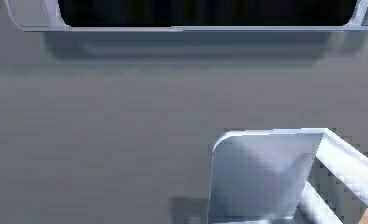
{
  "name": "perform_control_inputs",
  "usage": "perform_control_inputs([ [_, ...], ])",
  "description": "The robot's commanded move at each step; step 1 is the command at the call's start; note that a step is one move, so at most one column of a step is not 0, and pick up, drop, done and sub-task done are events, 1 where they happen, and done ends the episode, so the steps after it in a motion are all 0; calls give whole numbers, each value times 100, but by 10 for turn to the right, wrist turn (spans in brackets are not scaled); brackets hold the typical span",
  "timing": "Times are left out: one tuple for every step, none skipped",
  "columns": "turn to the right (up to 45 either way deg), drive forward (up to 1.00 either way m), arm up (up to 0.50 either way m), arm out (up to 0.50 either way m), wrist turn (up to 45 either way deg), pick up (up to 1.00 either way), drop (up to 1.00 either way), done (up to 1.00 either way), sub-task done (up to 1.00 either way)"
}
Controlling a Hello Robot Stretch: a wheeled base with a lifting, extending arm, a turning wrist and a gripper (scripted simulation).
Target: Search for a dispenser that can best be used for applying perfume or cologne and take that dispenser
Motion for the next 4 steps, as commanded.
perform_control_inputs([
  [-390,0,0,0,0,0,0,0,0],
  [-60,0,0,0,0,0,0,0,0],
  [-30,0,0,0,0,0,0,0,0],
  [-450,0,0,0,0,0,0,0,0],
])
